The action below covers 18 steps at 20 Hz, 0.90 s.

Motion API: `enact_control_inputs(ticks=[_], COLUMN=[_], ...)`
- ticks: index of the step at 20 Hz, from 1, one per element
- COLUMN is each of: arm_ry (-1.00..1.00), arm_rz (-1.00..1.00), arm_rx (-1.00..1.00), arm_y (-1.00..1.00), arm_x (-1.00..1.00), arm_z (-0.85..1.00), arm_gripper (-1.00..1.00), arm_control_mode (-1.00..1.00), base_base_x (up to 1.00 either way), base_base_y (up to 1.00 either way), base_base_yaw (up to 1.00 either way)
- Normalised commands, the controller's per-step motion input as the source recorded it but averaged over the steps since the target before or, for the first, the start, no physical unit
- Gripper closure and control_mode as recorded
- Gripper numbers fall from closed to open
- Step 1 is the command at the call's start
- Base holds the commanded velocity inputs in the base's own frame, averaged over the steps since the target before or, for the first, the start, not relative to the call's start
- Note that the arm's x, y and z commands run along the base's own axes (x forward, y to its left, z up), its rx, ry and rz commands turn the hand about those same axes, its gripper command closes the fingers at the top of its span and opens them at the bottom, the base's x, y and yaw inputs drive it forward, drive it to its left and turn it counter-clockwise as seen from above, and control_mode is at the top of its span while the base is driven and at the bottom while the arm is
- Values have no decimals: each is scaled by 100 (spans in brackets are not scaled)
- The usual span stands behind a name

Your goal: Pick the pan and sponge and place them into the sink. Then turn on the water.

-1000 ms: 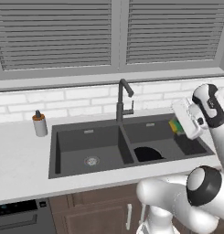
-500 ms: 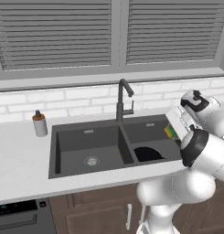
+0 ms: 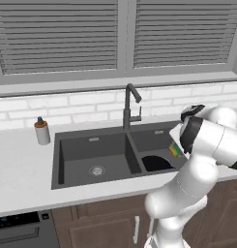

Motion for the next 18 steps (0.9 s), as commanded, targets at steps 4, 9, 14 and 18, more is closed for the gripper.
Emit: enact_control_inputs(ticks=[4,9,14,18], arm_ry=[1,7,8,10], arm_rz=[4,1,1,0], arm_rx=[-2,0,0,0], arm_y=[0,0,0,-1], arm_x=[21,28,45,53], arm_z=[-56,-39,-48,-52], arm_gripper=[100,100,100,100], arm_control_mode=[-100,-100,-100,-100], base_base_x=[0,0,0,0], base_base_y=[0,0,0,0], base_base_yaw=[0,0,0,0])
